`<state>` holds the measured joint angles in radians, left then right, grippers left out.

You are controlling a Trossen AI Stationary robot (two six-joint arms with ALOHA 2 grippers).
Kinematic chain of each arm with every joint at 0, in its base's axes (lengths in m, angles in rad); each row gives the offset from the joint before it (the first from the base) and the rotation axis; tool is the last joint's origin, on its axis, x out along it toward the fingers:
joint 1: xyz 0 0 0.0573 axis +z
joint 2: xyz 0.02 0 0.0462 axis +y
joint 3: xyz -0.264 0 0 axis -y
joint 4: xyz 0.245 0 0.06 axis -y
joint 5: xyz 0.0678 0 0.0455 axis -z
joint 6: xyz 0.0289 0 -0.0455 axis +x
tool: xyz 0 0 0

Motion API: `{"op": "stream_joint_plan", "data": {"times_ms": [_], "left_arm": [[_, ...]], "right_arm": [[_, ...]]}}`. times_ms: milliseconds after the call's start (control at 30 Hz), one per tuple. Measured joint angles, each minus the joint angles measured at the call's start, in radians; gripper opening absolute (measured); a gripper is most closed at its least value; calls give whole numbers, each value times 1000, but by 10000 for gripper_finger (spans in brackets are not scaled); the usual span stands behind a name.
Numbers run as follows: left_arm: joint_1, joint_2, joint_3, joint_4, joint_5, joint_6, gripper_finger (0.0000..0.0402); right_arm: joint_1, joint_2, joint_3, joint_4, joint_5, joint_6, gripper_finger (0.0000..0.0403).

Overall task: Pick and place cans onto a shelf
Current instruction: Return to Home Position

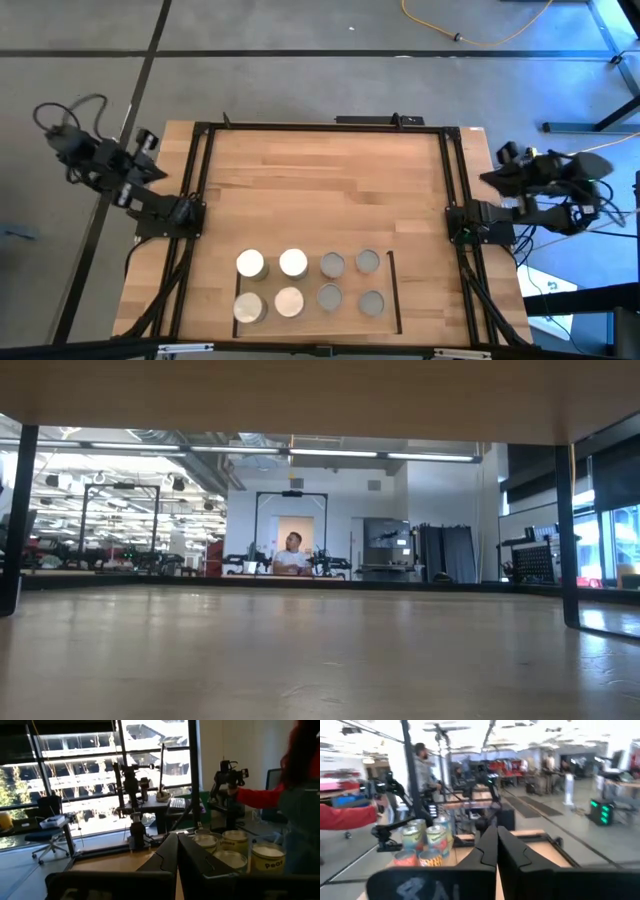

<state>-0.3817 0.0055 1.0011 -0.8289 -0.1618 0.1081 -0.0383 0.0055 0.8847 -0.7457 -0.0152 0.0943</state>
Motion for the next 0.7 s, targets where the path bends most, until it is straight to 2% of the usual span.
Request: {"op": "stream_joint_plan", "data": {"times_ms": [267, 400, 700], "left_arm": [[0, 2, -234, 195, 12, 1, 0], [0, 1, -351, 318, 63, -6, 0], [0, 1, -546, 499, 75, -9, 0]], "right_arm": [[0, 1, -304, 322, -55, 5, 3], [0, 1, -440, 506, -120, 6, 3], [0, 1, -656, 739, -135, 35, 3]]}}
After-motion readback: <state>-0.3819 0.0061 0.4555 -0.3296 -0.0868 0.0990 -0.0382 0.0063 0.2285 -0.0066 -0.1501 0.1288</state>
